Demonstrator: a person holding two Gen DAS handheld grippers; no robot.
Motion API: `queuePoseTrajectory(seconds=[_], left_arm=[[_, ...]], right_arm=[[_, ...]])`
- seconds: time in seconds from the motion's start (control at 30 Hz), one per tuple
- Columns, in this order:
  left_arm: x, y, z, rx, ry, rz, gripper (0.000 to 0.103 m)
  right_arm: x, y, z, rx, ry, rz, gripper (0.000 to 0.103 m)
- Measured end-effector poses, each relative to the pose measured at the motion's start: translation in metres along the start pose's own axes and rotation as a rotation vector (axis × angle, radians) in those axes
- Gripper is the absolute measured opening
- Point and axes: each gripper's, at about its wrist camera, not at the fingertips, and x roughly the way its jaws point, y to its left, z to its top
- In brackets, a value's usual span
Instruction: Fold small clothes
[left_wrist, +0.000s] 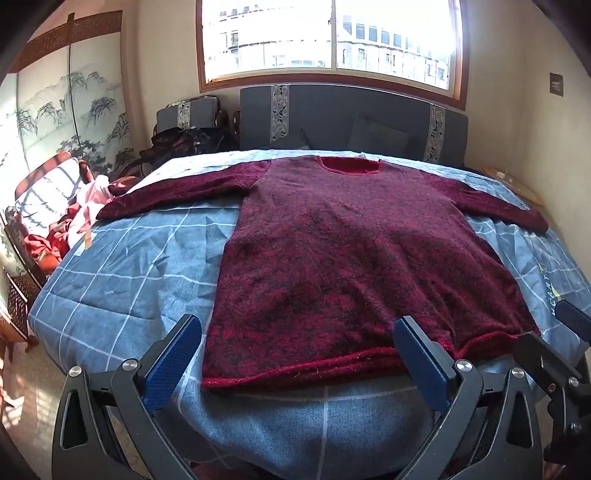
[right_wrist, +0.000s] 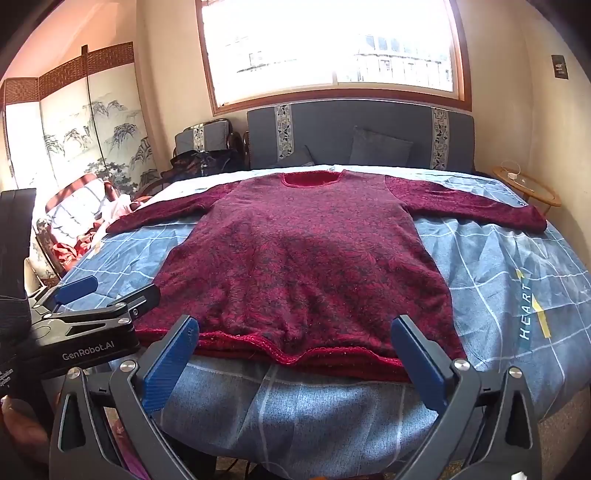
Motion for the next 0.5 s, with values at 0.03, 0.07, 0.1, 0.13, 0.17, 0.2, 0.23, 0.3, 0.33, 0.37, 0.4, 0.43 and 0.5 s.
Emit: queuePoseTrajectory(seconds=[0.03, 0.07, 0.1, 0.13, 0.17, 0.2, 0.23, 0.3, 0.33, 0.37, 0.4, 0.43, 0.5], left_arm=[[0.0, -0.001, 0.001, 0.004, 0.001, 0.006, 0.103], [0.001, -0.001, 0.001, 0.008, 0.0, 0.011, 0.103], [0.002, -0.001, 0.003, 0.011, -0.002, 0.015, 0.103], [0.001, -0.002, 0.004, 0.01, -0.004, 0.021, 0.103], [0.002, -0.001, 0.005, 0.007, -0.004, 0.027, 0.103], [0.002, 0.001, 0.006, 0.001, -0.002, 0.028, 0.103], [0.003, 0.002, 0.007, -0.003, 0.0, 0.028, 0.103], [0.006, 0.006, 0.007, -0.01, 0.004, 0.04, 0.103], [0.008, 0.008, 0.006, -0.013, 0.007, 0.045, 0.103], [0.01, 0.01, 0.007, -0.016, 0.013, 0.045, 0.103], [0.013, 0.011, 0.007, -0.016, 0.018, 0.05, 0.103], [0.016, 0.013, 0.007, -0.016, 0.023, 0.057, 0.103], [0.021, 0.014, 0.009, -0.015, 0.032, 0.057, 0.103]], right_arm=[[0.0, -0.001, 0.001, 0.001, -0.001, 0.0, 0.103], [0.0, -0.002, 0.002, 0.004, -0.001, 0.003, 0.103], [0.0, -0.003, 0.003, 0.008, -0.002, 0.008, 0.103], [0.0, -0.004, 0.005, 0.013, -0.003, 0.013, 0.103], [0.0, -0.005, 0.007, 0.019, -0.004, 0.019, 0.103], [0.0, -0.006, 0.009, 0.024, -0.004, 0.023, 0.103], [0.001, -0.006, 0.011, 0.027, -0.004, 0.025, 0.103], [0.006, -0.006, 0.014, 0.028, 0.008, 0.036, 0.103], [0.009, -0.005, 0.015, 0.024, 0.019, 0.043, 0.103], [0.013, -0.004, 0.016, 0.018, 0.03, 0.046, 0.103], [0.017, -0.003, 0.017, 0.011, 0.039, 0.045, 0.103], [0.021, -0.002, 0.019, 0.006, 0.049, 0.044, 0.103], [0.027, 0.0, 0.019, 0.003, 0.067, 0.049, 0.103]])
